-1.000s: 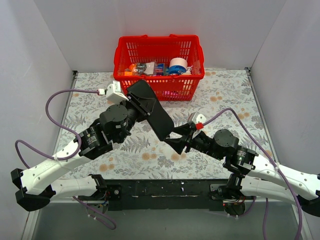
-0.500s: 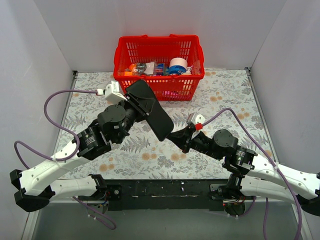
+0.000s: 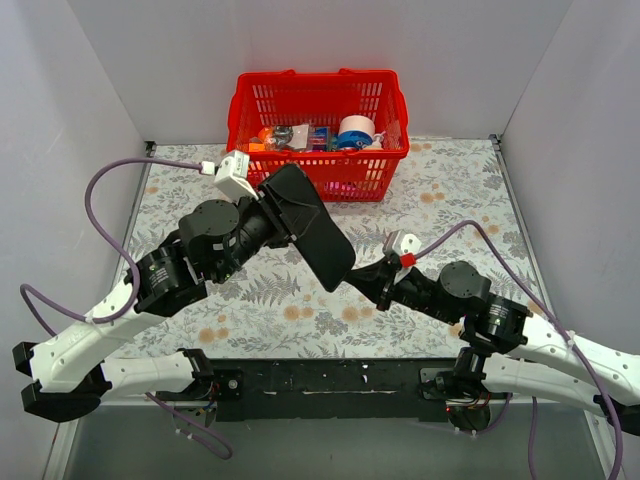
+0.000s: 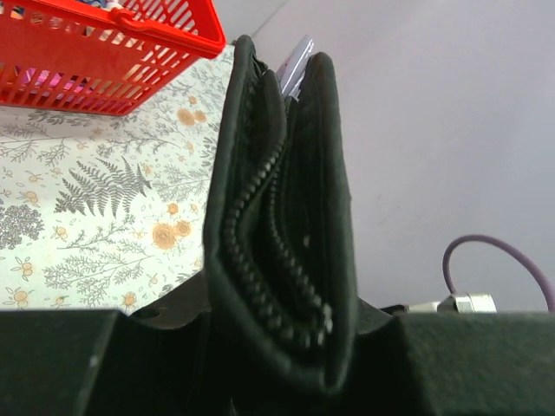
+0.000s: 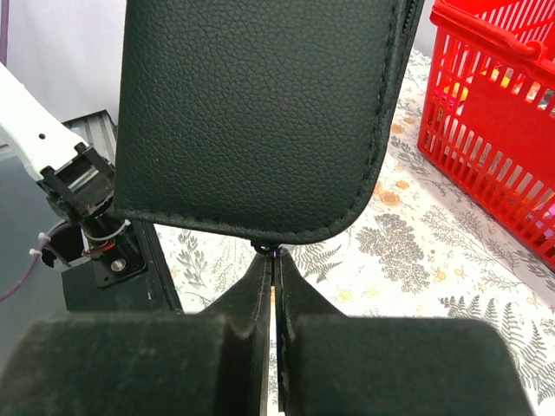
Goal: Sort the hair-cutting tools
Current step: Zip the hairdressing tool bag.
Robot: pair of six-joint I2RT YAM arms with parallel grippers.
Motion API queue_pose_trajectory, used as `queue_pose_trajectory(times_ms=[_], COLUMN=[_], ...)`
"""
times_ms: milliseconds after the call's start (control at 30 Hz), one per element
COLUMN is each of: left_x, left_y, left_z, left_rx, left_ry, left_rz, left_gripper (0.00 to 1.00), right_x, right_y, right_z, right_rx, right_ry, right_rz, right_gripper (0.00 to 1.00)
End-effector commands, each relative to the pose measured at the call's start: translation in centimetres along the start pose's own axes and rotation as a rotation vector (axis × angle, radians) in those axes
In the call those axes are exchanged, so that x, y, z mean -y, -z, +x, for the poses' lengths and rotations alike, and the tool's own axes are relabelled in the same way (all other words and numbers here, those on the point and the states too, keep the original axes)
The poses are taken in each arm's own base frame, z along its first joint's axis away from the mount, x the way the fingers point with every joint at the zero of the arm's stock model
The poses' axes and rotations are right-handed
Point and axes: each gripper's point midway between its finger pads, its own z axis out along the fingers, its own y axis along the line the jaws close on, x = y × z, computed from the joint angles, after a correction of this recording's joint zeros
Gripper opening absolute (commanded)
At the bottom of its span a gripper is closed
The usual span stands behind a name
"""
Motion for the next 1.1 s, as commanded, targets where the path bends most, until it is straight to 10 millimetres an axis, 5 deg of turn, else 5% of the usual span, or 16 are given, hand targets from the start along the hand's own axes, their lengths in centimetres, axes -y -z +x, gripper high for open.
queue_pose_trajectory(times_ms=[0,167,367,867,1067], left_x=[4.6,4.2,4.5,5.5,4.8], left_y=[3.8,4.5,3.7,3.7,4.3], left_z=[-2.4,-1.6,-0.5,2.3,1.9], left_rx=[-0.036,-0.078,-0.103,-0.265,-0.243], left_ry=[0.004,-0.009,-0.021,-0.123,-0.117], left_rz=[0.189,0.195,0.225,0.272,0.257], left_gripper=[0.0,0.0,0.0,0.0,0.0], right_x=[2.4,2.7,0.6,5.3,3.3], right_y=[1.7,2.5,2.0,4.6,4.6], right_z=[3.7,3.5,3.5,4.7,5.4], right_rx=[-0.17,-0.165,-0.168,-0.296,-0.316], right_ry=[0.062,0.066,0.054,0.148,0.133], right_rz=[0.109,0.124,0.007,0.255,0.131], right_gripper=[0.01,0.01,0.01,0.01,0.01])
